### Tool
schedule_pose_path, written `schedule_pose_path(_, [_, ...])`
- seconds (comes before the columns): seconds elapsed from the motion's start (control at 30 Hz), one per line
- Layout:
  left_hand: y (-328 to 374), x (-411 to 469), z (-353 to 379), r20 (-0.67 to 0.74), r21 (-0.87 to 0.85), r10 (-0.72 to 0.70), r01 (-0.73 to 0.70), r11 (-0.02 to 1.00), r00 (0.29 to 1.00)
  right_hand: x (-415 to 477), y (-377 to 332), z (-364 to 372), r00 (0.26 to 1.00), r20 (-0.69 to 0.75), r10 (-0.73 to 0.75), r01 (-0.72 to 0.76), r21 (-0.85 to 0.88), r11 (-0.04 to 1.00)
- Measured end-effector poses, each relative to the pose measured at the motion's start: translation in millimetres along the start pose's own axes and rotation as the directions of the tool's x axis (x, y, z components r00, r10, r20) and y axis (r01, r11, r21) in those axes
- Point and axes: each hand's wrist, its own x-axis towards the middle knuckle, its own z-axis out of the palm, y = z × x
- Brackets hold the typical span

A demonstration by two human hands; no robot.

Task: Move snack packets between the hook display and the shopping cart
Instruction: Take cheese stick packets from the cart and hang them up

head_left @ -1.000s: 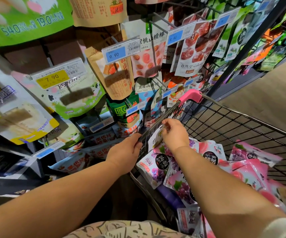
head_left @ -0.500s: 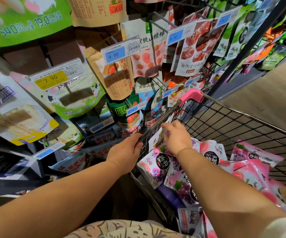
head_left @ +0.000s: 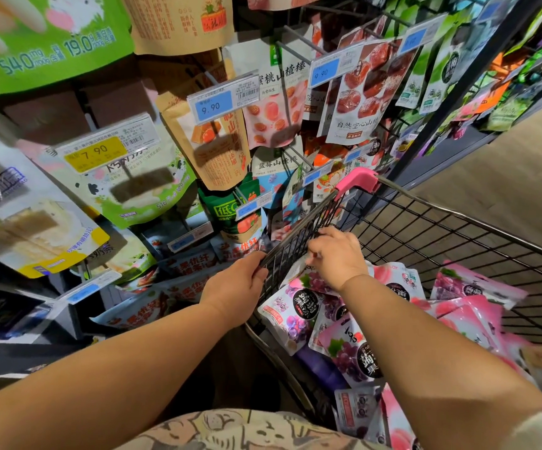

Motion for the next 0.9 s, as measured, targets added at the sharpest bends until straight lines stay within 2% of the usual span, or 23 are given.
schedule_pose_path(0.1, [-1.0, -0.4, 1.6, 0.001, 0.011, 0.004, -0.004, 1.000, 1.000, -5.2, 5.1, 3.3, 0.999, -0.039, 0.005, -0.001, 0.115, 0.993])
schedule_pose_path(0.3, [3.9, -1.4, -4.1, 0.054, 0.010, 0.010, -0.011, 1.000, 0.998, -32.3, -14.8, -49.6, 0.980, -0.128, -0.150, 0.158, 0.061, 0.986])
schedule_pose_path(0.37, [5.1, -3.7, -8.2, 0.079, -0.019, 0.052, -0.051, 0.999, 0.995, -41.7, -21.6, -68.6, 0.978, -0.106, -0.182, 0.193, 0.103, 0.976])
schedule_pose_path(0.47, [-1.2, -5.1, -9.3, 0.098, -0.033, 0.203, -0.200, 0.979, 0.974, -56.2, -36.7, -102.2, 0.962, -0.155, -0.226, 0.250, 0.156, 0.956])
schedule_pose_path(0.57, [0.6, -13.0, -13.9, 0.130, 0.002, 0.213, -0.215, 0.977, 0.968, -67.7, -50.7, -131.7, 0.957, -0.207, -0.201, 0.243, 0.203, 0.949])
schedule_pose_path(0.63, [4.5, -20.8, -17.2, 0.098, -0.075, 0.232, -0.225, 0.971, 0.968, -72.8, -59.4, -147.8, 0.955, -0.228, -0.192, 0.244, 0.229, 0.942])
schedule_pose_path(0.73, [8.3, -31.8, -26.1, 0.127, -0.324, 0.209, -0.158, 0.933, 0.970, -79.0, -77.4, -173.3, 0.945, -0.264, -0.195, 0.262, 0.249, 0.932])
schedule_pose_path(0.8, [11.5, -39.2, -38.6, 0.123, -0.458, 0.187, -0.112, 0.882, 0.975, -81.7, -92.5, -191.2, 0.928, -0.308, -0.209, 0.295, 0.267, 0.917])
schedule_pose_path(0.9, [10.5, -49.5, -64.2, 0.068, -0.612, 0.205, -0.122, 0.782, 0.976, -81.6, -119.7, -217.2, 0.891, -0.391, -0.230, 0.359, 0.298, 0.884])
